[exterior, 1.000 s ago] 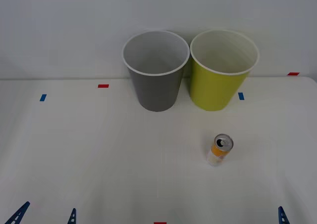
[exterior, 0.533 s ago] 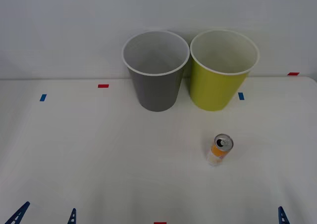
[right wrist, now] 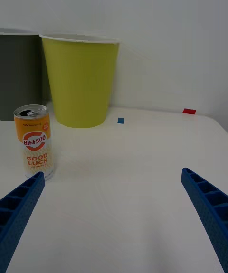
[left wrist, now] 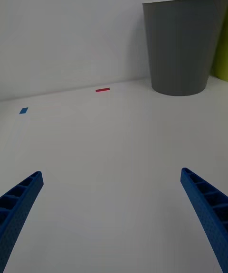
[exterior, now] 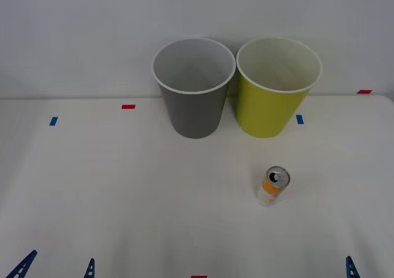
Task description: Put cans in the gray bin and PET bottles in the light green bin.
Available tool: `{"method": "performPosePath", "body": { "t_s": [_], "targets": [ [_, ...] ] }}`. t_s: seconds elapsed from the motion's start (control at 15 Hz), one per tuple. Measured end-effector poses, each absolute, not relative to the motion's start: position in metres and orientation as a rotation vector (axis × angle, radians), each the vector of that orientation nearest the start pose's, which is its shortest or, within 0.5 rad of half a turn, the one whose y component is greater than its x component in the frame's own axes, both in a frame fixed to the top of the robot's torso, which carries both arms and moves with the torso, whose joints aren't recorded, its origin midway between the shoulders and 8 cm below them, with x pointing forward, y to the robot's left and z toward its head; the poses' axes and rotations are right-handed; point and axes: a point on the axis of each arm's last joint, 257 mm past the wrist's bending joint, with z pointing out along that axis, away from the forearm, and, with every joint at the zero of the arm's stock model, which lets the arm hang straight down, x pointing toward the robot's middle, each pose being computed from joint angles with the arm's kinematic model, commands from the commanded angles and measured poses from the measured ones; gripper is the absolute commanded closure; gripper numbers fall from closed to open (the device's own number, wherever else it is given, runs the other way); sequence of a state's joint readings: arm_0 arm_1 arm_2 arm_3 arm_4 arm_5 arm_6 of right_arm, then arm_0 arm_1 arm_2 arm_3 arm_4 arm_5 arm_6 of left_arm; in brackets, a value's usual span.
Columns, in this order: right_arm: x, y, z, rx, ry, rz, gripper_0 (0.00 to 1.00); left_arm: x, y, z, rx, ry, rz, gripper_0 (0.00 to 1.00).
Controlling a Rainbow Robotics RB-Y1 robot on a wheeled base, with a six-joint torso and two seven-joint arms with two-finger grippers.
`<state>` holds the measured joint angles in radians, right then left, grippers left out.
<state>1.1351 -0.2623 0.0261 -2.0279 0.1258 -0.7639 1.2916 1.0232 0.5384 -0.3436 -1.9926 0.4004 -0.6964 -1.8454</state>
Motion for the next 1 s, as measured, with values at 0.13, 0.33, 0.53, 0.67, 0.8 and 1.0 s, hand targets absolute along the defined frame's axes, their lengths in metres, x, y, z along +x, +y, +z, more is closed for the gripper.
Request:
{"method": "performPosePath", "body": {
  "t_s": [0.13, 0.33, 0.53, 0.67, 0.8, 1.0],
  "targets": [
    [0.200, -0.299, -0.217, -0.113, 1.491, -0.053, 0.00, 0.210, 0.263, -0.258, 0.145, 1.588, 0.021, 0.00],
    [0.202, -0.294, -0.229, -0.087, 1.503, -0.036, 0.00, 0.210, 0.263, -0.258, 0.145, 1.588, 0.021, 0.00],
    [0.206, -0.282, -0.229, -0.036, 1.484, -0.002, 0.00, 0.210, 0.263, -0.259, 0.145, 1.588, 0.021, 0.00],
    [0.208, -0.270, -0.231, -0.027, 1.476, 0.008, 0.00, 0.210, 0.263, -0.259, 0.145, 1.588, 0.021, 0.00],
    [0.211, -0.251, -0.236, -0.038, 1.478, 0.047, 0.00, 0.210, 0.263, -0.259, 0.145, 1.588, 0.021, 0.00],
    [0.221, -0.233, -0.249, -0.077, 1.468, 0.110, 0.00, 0.210, 0.263, -0.259, 0.145, 1.588, 0.021, 0.00]
  ]
}}
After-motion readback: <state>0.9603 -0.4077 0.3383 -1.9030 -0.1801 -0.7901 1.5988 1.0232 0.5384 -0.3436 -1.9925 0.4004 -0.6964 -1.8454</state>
